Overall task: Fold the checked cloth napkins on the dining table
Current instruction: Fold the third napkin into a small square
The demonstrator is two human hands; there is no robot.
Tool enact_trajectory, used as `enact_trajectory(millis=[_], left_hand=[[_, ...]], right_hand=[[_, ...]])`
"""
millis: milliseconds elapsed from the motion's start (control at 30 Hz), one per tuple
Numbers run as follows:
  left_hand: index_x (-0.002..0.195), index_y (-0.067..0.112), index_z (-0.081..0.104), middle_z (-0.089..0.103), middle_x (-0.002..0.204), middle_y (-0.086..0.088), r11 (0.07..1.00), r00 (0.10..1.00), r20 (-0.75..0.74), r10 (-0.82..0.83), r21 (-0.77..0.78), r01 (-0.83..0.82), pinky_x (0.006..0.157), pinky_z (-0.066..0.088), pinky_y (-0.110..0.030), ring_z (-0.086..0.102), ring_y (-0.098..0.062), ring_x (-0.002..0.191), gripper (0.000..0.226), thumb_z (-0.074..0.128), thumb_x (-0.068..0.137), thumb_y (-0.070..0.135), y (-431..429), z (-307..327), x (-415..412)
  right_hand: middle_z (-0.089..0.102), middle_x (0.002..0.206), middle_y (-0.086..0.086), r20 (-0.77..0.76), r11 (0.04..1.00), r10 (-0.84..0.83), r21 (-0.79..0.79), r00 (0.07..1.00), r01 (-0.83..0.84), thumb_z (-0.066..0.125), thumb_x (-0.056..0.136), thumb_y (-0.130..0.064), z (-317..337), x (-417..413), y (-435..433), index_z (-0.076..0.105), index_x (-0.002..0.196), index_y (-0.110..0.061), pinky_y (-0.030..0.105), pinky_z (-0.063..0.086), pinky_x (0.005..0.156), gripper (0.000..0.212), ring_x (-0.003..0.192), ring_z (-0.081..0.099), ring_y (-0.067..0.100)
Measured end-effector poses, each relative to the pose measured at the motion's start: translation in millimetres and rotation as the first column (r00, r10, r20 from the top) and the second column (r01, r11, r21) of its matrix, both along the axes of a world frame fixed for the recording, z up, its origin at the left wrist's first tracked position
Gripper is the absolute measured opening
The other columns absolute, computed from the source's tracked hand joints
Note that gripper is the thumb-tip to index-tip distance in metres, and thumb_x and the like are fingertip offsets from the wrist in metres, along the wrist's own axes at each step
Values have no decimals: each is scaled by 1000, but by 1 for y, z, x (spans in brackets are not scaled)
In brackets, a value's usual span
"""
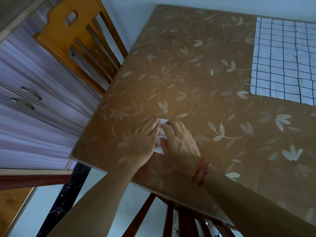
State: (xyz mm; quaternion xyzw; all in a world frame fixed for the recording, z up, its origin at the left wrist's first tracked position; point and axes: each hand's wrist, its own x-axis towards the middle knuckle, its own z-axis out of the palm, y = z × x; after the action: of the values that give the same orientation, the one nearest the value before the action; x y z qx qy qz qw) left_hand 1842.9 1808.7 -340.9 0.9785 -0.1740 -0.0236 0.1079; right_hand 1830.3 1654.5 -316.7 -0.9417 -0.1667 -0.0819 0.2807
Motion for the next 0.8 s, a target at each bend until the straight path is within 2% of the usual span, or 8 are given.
enact_trajectory(millis=[67, 133, 300, 433, 567, 700, 800], left_hand=[[144, 11, 40, 32, 156, -2, 1000, 1000, -25, -7, 9, 8, 108, 32, -34, 22, -14, 146, 51, 32, 96, 24, 2, -2, -4], [145, 10, 40, 38, 153, -2, 999, 999, -17, -37, 22, 38, 108, 34, -36, 28, -16, 144, 55, 34, 92, 25, 3, -1, -4], [149, 11, 33, 33, 155, -3, 995, 998, -26, -62, 80, 64, 113, 28, -37, 24, -17, 145, 65, 57, 89, 20, 7, -4, -3], [149, 9, 33, 33, 155, -6, 987, 997, -22, -70, 143, 73, 112, 31, -37, 25, -18, 145, 63, 54, 92, 24, 7, -2, -2], [145, 4, 38, 33, 155, -9, 981, 997, -4, -83, 178, 82, 108, 35, -39, 29, -22, 144, 56, 51, 92, 16, 7, -1, -1], [144, 4, 40, 34, 154, -9, 979, 996, 7, -92, 185, 89, 105, 36, -37, 30, -22, 143, 54, 50, 92, 15, 7, 1, 0], [146, 4, 36, 30, 156, -9, 977, 994, -4, -105, 185, 104, 109, 32, -38, 25, -22, 145, 56, 44, 92, 13, 11, 2, -3]], right_hand=[[53, 138, 22, -20, 988, 97, -116, 995, -99, 37, 95, -19, -12, 0, 12, 53, 134, 4, 46, 48, 101, 48, 130, 49, 36], [43, 148, 23, -62, 970, 140, -193, 988, -149, 37, 97, -17, -25, 1, 17, 43, 141, 6, 48, 39, 111, 51, 142, 37, 34], [32, 155, 22, -199, 947, 127, -267, 972, -179, 21, 97, -29, -38, 6, 16, 32, 148, 5, 51, 35, 114, 62, 146, 29, 32], [27, 157, 23, -226, 918, 114, -349, 968, -190, 6, 100, -34, -35, 4, 6, 29, 149, 7, 51, 30, 116, 67, 147, 24, 34], [25, 157, 25, -220, 869, 66, -466, 973, -164, 20, 100, -36, -32, 0, -23, 29, 149, 6, 54, 28, 116, 65, 148, 23, 35], [21, 159, 23, -232, 830, 105, -516, 967, -213, 20, 100, -45, -29, -1, -36, 27, 150, 4, 55, 22, 119, 71, 149, 19, 34], [21, 159, 24, -246, 820, 91, -531, 965, -213, 20, 100, -46, -27, -1, -33, 27, 150, 5, 55, 22, 118, 72, 148, 20, 35]])
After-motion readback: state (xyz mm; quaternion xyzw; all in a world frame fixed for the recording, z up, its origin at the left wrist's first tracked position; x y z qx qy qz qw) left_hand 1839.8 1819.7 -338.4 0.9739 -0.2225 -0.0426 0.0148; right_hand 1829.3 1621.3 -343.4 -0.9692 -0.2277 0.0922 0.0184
